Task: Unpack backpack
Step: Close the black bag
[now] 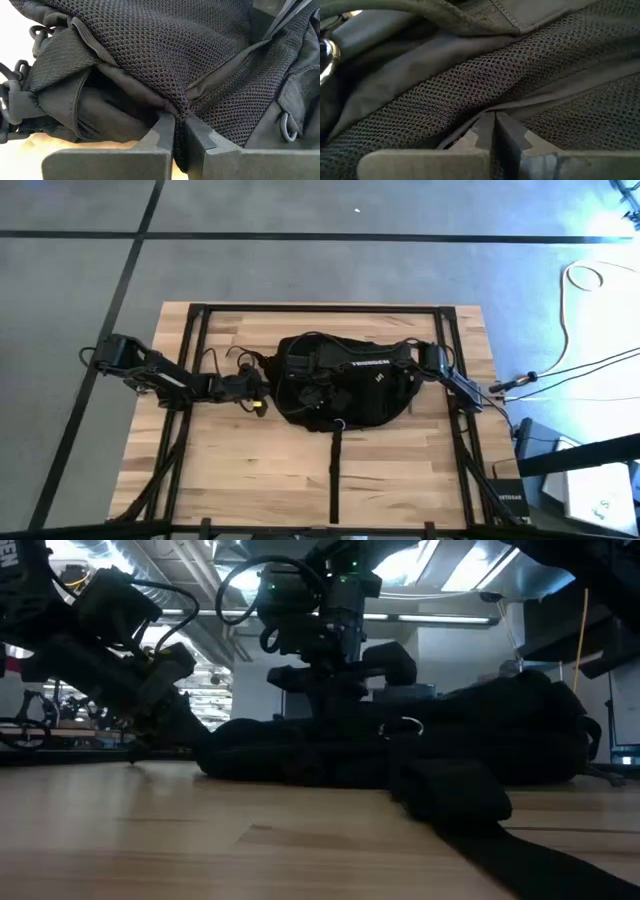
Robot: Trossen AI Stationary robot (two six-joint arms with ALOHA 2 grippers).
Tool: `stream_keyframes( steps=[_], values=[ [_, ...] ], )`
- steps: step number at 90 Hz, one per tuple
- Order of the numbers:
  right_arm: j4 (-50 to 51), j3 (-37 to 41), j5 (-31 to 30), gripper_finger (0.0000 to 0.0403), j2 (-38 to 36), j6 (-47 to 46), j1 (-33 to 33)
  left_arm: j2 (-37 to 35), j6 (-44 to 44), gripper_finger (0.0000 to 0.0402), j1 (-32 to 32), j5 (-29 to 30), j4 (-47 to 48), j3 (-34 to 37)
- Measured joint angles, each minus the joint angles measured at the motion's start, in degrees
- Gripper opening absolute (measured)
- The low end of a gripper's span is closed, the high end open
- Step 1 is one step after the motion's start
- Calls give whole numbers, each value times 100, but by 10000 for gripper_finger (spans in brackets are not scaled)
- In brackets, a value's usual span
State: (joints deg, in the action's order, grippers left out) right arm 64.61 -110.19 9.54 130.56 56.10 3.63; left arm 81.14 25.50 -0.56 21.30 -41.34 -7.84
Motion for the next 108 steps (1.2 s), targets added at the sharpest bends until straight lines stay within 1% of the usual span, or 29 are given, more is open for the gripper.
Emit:
stream_keyframes(
  steps=[7,13,27,38,50,61,74,81,89,95,102,108],
  values=[
    [100,-13,-2,0,0,-58,-21,0,0,0,0,3,3,0],
    [510,14,52,0,-11,-83,-49,0,2,0,0,37,33,17],
    [947,15,101,0,0,-235,-108,0,-6,0,0,77,39,17],
    [1059,13,48,0,9,-384,-157,0,-16,0,4,103,29,22],
    [1213,11,-182,0,2,-640,-189,0,-10,0,4,98,28,22],
    [1251,15,-241,0,-121,-856,-194,0,-17,0,4,98,26,22],
    [1220,20,-561,0,-500,-1142,-189,2,-13,0,7,114,70,26],
    [1046,15,-813,0,-729,-1233,-187,2,-20,0,7,112,63,26],
    [1008,4,-1089,2,-791,-1006,-210,2,-20,0,9,105,57,26],
    [952,89,-1159,11,-744,-580,-251,2,-17,0,8,95,55,26],
    [783,237,-1391,31,-674,-6,-359,2,-4,0,7,83,57,26],
    [590,352,-1697,57,-640,288,-452,2,-4,0,7,76,57,24]
  ],
)
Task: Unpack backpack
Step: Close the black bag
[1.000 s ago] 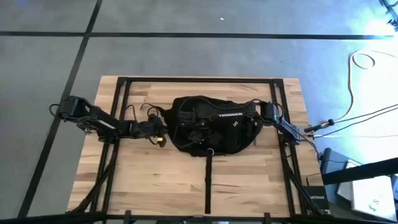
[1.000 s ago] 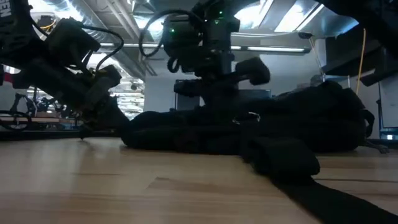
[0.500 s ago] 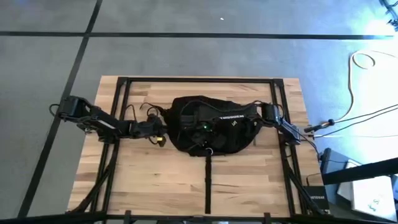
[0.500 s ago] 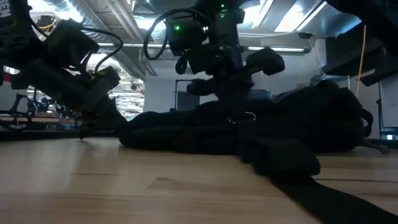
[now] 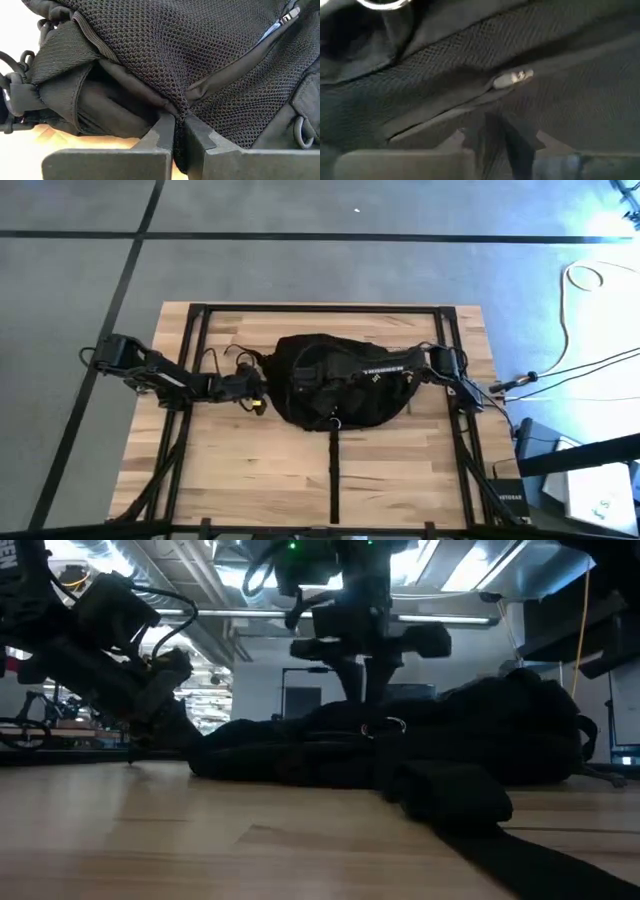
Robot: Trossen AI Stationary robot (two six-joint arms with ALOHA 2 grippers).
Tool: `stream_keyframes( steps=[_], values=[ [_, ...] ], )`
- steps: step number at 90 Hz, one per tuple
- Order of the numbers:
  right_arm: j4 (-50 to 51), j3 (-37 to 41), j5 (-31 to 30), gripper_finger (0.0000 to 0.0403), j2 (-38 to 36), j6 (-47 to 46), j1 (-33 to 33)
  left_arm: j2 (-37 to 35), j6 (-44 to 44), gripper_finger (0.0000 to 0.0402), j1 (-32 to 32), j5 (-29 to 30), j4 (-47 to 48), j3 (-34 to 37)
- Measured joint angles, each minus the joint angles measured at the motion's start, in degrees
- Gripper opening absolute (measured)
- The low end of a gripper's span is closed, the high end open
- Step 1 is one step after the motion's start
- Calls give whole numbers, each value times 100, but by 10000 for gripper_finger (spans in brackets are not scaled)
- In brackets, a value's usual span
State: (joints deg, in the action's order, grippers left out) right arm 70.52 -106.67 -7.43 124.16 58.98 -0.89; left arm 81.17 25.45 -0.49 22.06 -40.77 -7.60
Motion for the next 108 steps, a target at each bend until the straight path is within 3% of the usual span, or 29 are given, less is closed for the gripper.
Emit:
stream_keyframes(
  steps=[10,20,28,67,108],
  values=[
    [-135,4,-397,110,2,47,-68,0,-2,0,0,-7,0,0],
    [-349,2,-290,164,2,4,-116,0,-17,0,0,-9,-2,0],
    [-342,23,-307,182,28,165,-215,0,-26,0,0,-9,-4,0],
    [-801,262,-244,112,61,446,-275,0,-33,0,0,-15,-7,-2],
    [-1239,352,-200,84,61,437,-282,0,-33,0,-1,-17,-7,-7]
  ],
)
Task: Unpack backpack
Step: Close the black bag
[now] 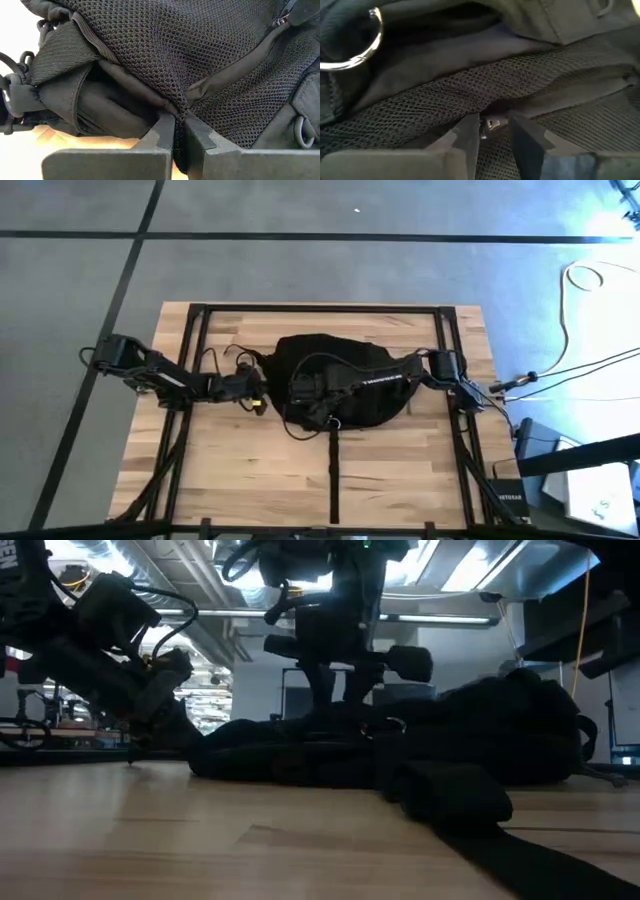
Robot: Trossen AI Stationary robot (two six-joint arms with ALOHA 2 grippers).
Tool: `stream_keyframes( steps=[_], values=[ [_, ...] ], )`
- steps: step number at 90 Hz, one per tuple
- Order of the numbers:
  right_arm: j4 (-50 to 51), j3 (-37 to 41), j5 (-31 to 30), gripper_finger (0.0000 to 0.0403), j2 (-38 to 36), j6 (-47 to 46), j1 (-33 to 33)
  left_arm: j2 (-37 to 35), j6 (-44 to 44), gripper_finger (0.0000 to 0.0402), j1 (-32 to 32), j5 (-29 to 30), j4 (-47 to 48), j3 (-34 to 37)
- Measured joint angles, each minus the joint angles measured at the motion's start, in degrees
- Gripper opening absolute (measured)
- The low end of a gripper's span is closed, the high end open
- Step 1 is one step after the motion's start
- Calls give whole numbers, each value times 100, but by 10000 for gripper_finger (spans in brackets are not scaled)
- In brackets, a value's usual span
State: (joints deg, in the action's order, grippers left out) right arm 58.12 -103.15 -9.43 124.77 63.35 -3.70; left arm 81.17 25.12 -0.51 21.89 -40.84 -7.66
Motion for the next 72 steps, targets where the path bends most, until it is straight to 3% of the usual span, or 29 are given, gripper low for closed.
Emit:
stream_keyframes(
  steps=[72],
  values=[
    [144,-2,6,75,-1,-162,151,0,-2,0,-1,-2,-7,0]
  ],
)
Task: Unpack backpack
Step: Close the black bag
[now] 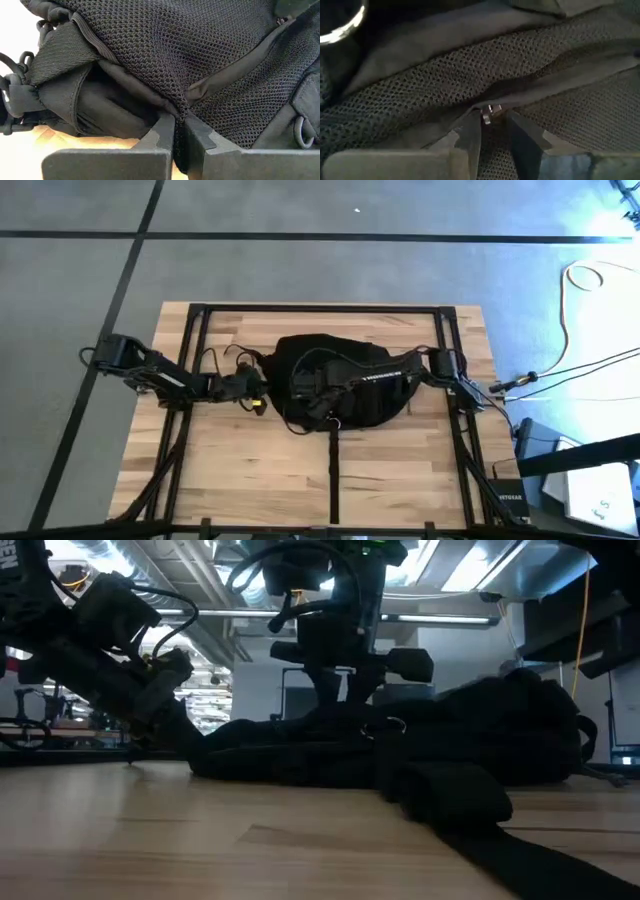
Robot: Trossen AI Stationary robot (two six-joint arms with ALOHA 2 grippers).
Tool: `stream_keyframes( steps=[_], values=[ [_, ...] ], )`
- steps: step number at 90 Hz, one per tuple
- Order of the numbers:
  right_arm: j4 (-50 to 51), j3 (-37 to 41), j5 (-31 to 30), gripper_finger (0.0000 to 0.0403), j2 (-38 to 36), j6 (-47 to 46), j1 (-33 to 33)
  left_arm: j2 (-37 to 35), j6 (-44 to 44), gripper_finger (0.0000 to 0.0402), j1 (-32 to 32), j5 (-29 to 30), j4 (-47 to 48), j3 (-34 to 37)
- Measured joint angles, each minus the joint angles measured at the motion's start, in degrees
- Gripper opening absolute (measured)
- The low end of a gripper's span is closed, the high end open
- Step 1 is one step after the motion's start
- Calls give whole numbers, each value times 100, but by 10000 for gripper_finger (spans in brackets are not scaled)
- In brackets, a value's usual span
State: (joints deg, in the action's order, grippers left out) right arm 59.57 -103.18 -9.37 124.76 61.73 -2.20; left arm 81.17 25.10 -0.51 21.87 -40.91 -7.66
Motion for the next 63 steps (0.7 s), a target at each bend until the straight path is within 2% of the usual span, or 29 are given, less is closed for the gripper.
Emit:
stream_keyframes(
  steps=[19,46,63],
  values=[
    [1,0,188,71,0,2,-2,0,0,0,0,0,0,-2],
    [45,0,249,16,23,4,-2,0,0,0,0,0,0,-2],
    [-10,0,372,18,86,9,-2,0,4,0,0,0,0,-2]
  ],
)
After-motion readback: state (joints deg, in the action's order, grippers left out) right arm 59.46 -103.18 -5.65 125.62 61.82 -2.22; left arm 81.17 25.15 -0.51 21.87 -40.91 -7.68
